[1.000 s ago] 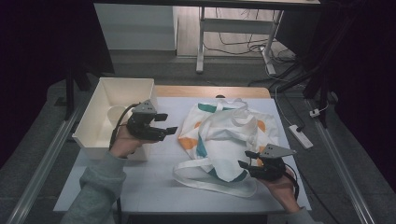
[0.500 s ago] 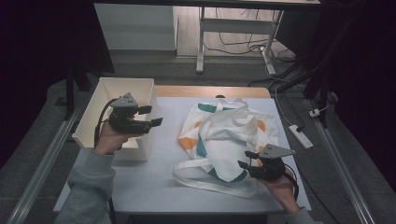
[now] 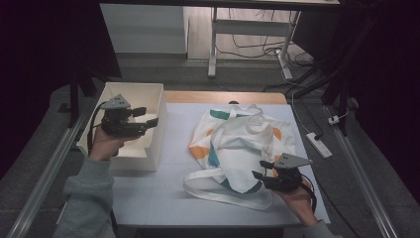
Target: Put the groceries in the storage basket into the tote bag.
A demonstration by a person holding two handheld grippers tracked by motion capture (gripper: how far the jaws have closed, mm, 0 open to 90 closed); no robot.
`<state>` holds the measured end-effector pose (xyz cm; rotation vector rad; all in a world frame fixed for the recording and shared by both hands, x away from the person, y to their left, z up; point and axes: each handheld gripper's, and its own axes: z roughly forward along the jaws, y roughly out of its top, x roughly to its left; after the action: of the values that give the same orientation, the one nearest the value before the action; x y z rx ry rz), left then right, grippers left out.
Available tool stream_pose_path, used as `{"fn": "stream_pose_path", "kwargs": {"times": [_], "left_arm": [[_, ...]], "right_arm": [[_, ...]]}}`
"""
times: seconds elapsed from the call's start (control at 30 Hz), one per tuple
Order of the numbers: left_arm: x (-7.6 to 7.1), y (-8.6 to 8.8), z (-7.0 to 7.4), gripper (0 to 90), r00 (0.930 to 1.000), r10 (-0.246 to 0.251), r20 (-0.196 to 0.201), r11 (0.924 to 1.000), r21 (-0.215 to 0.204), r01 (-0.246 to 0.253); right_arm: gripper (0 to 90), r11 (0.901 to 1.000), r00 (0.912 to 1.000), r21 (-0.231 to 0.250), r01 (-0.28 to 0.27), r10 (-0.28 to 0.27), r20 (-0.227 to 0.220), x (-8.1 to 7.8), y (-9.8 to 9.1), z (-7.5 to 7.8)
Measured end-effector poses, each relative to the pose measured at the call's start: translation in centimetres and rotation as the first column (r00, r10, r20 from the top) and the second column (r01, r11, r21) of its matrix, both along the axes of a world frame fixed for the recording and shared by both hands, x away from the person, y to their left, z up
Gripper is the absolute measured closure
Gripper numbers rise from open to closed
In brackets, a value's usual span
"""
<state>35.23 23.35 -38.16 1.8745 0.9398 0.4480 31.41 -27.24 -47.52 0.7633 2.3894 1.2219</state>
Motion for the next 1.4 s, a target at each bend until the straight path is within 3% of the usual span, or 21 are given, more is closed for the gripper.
{"fn": "stream_pose_path", "kwargs": {"times": [0.17, 0.43, 0.6, 0.83, 1.2, 1.27, 1.4], "left_arm": [[0.2, 1.8, -0.2, 34.2, 0.9983, 0.057, -0.006, 0.9983, -0.008, -0.057], [1.7, 3.6, -2.2, 34.1, 0.9861, 0.152, -0.068, 0.988, 0.041, -0.149], [2.6, 4.1, -3.4, 30.6, 0.9718, 0.216, -0.094, 0.9735, 0.097, -0.207], [3.6, 4.4, -4.9, 19.0, 0.9436, 0.308, -0.122, 0.9407, 0.187, -0.283], [4.6, 5.3, -6.6, 11.3, 0.9196, 0.351, -0.176, 0.9251, 0.217, -0.312], [4.8, 5.4, -6.9, 10.9, 0.9177, 0.351, -0.185, 0.9246, 0.222, -0.309], [5.2, 4.9, -7.3, 8.6, 0.9122, 0.364, -0.189, 0.9157, 0.252, -0.313]], "right_arm": [[50.1, 1.0, 1.0, -0.002, -0.001, 0.001, 0.001, 0.0, 0.0, 0.0], [50.0, 1.0, 1.0, -0.008, -0.001, 0.001, -0.001, 0.0, 0.1, -0.1], [49.9, 0.9999, 1.0, -0.011, -0.002, 0.002, -0.005, 0.1, 0.2, -0.2], [49.7, 0.9999, 1.0, -0.013, -0.004, 0.004, -0.009, 0.1, 0.2, -0.2], [49.5, 0.9998, 0.9999, -0.019, -0.008, 0.008, -0.015, 0.1, 0.3, -0.4], [49.1, 0.9998, 0.9999, -0.019, -0.007, 0.007, -0.016, 0.1, 0.3, -0.4], [49.0, 0.9998, 0.9999, -0.019, -0.006, 0.006, -0.015, 0.1, 0.3, -0.4]]}}
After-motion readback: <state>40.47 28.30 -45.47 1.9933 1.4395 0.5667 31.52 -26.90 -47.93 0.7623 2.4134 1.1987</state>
